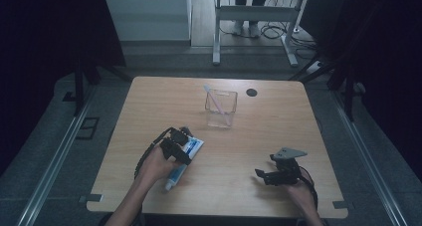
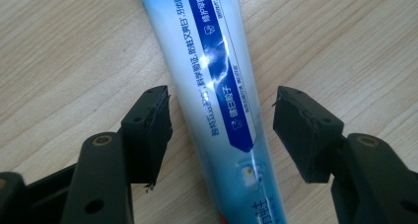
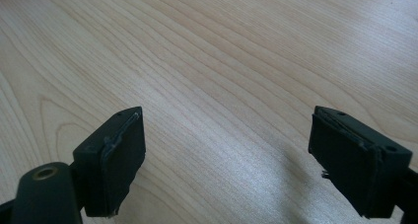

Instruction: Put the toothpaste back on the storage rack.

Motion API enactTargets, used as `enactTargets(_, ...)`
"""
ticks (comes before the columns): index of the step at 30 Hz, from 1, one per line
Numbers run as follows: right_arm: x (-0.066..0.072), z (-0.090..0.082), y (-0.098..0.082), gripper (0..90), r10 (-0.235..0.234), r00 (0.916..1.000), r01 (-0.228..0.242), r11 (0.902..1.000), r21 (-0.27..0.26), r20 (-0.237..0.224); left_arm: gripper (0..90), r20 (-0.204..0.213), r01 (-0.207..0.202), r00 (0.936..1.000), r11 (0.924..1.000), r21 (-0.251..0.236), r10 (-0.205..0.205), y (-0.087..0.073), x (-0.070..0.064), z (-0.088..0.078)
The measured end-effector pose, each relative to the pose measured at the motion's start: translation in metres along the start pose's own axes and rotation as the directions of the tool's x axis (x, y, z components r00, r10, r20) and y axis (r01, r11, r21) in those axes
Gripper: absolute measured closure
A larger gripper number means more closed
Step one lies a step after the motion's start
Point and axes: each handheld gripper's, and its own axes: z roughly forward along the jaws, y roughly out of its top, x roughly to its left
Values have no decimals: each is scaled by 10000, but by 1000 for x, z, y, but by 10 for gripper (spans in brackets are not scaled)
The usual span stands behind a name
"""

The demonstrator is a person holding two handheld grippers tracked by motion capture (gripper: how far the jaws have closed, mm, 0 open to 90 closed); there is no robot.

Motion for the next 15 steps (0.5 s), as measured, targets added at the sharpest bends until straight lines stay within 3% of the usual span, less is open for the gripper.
enactTargets(6, 0, 0, 0, 140, 15, 10000, -15, 10000, -31, 14, 409, -2, 63, 10000, 9992, 390, -63, 7, -1, 6)
enactTargets(15, 0, 0, 0, 141, 18, 10000, -18, 10000, -38, 20, 416, -326, 119, 9994, 9956, 931, -89, 11, -2, 14)
